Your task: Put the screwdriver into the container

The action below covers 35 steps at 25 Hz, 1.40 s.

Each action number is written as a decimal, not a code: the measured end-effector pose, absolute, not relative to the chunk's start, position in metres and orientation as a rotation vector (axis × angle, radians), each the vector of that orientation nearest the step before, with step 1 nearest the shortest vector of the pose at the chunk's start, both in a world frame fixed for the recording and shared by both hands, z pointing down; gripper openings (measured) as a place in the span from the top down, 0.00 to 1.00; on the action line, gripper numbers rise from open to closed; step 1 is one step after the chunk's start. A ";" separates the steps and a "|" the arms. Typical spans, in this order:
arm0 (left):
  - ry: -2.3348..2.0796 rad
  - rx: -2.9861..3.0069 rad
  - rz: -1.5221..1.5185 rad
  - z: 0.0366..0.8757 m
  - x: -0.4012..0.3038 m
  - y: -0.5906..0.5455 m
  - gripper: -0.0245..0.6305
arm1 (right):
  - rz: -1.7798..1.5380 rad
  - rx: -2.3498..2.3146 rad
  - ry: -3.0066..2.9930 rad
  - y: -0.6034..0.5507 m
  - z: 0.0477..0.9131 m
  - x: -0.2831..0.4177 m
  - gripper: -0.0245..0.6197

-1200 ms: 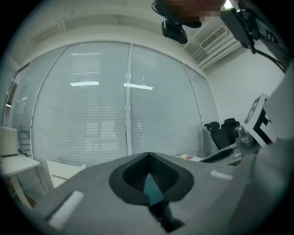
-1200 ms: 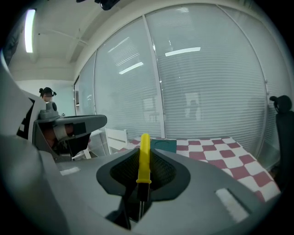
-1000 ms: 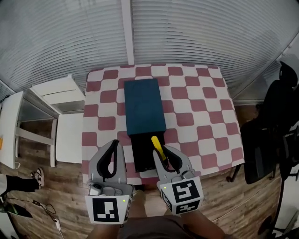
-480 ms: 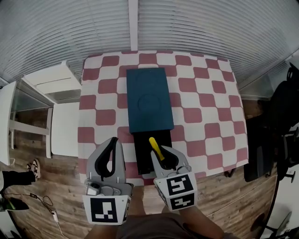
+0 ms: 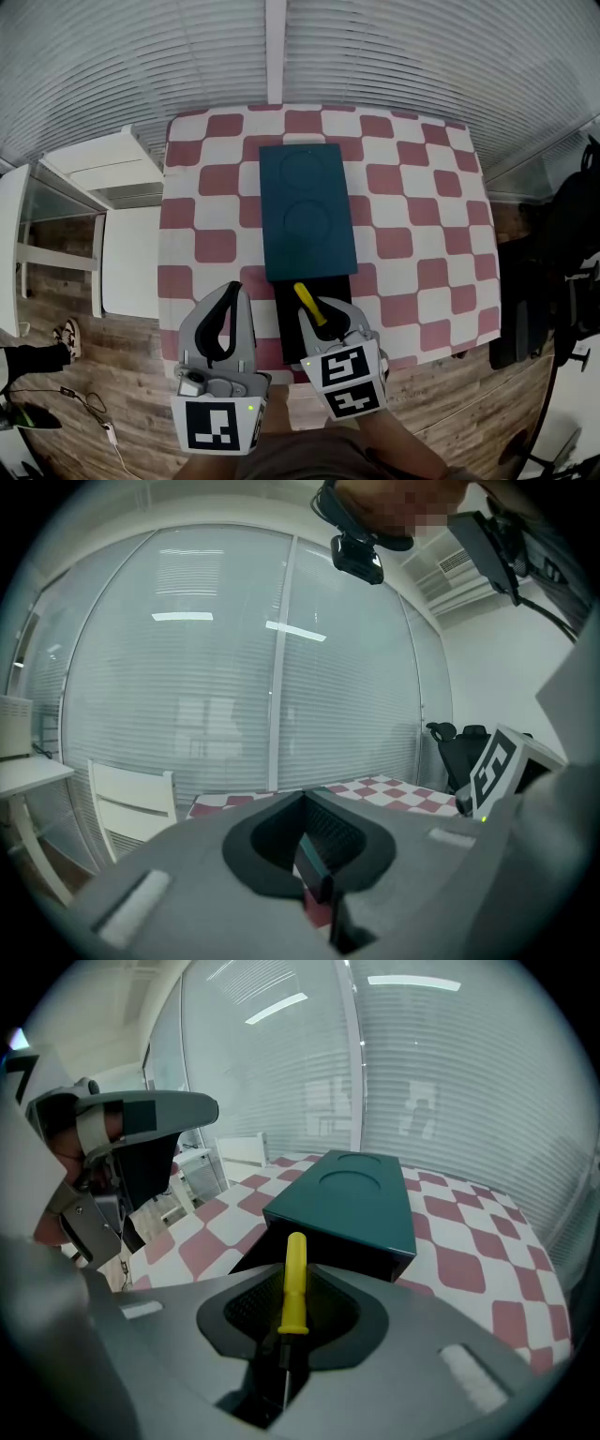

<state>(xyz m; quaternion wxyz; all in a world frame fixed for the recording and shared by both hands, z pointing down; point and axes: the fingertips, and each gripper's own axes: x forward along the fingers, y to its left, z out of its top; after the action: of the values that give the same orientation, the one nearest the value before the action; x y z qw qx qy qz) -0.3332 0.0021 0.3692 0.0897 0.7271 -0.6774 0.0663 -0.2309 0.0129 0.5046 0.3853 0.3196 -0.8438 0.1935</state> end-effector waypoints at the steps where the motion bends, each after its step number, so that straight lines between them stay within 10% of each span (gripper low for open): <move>1: -2.012 2.162 0.199 0.370 -0.333 0.002 0.96 | 0.490 0.813 -2.148 0.012 0.505 -0.232 0.81; 11: -1.992 2.154 0.182 0.366 -0.331 0.011 0.96 | 0.524 0.816 -2.200 0.008 0.498 -0.238 0.74; 35: -2.136 2.384 0.037 0.228 -0.218 0.050 0.96 | 0.080 1.085 -2.782 0.019 0.260 -0.143 0.92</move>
<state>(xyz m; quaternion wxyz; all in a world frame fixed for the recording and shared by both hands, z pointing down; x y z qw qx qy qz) -0.2185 0.0499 0.2284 -0.0297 0.7443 -0.6671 0.0114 -0.1428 0.0190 0.2595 0.0773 0.3622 -0.9285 0.0266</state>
